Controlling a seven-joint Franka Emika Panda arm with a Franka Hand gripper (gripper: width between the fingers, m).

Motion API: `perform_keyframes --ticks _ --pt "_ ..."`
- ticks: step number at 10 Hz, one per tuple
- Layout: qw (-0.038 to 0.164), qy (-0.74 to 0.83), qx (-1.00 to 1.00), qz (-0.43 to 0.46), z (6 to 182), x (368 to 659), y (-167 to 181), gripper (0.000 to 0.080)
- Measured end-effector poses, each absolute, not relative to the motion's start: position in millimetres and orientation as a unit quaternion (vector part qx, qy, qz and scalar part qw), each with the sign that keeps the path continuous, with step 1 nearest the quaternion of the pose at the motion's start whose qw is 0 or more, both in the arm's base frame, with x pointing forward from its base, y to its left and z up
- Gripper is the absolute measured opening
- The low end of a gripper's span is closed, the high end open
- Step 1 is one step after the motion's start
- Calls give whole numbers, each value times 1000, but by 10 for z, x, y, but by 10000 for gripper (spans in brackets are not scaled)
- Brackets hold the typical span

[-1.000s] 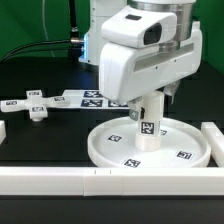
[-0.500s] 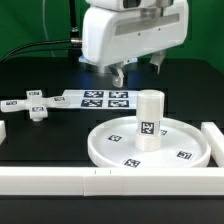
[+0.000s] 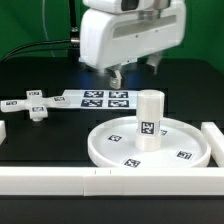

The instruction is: Assemble round table

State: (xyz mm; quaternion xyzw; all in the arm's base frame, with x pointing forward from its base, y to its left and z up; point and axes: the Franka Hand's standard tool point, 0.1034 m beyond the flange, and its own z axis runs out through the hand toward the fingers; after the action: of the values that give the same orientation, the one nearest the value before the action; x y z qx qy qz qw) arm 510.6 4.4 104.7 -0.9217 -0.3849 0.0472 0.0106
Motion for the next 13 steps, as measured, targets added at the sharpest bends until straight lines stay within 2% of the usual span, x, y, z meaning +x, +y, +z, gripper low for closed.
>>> perform_keyframes --ticks 1,3,8,11,13 --pt "13 -394 -918 46 1081 4999 -250 649" --pt "19 -411 -910 47 956 4873 -654 649" --pt "17 -437 -899 42 914 4897 -695 649" --pt "-3 -523 -852 14 836 4700 -1030 649" --pt "-2 -517 -856 15 829 4705 -1017 649"
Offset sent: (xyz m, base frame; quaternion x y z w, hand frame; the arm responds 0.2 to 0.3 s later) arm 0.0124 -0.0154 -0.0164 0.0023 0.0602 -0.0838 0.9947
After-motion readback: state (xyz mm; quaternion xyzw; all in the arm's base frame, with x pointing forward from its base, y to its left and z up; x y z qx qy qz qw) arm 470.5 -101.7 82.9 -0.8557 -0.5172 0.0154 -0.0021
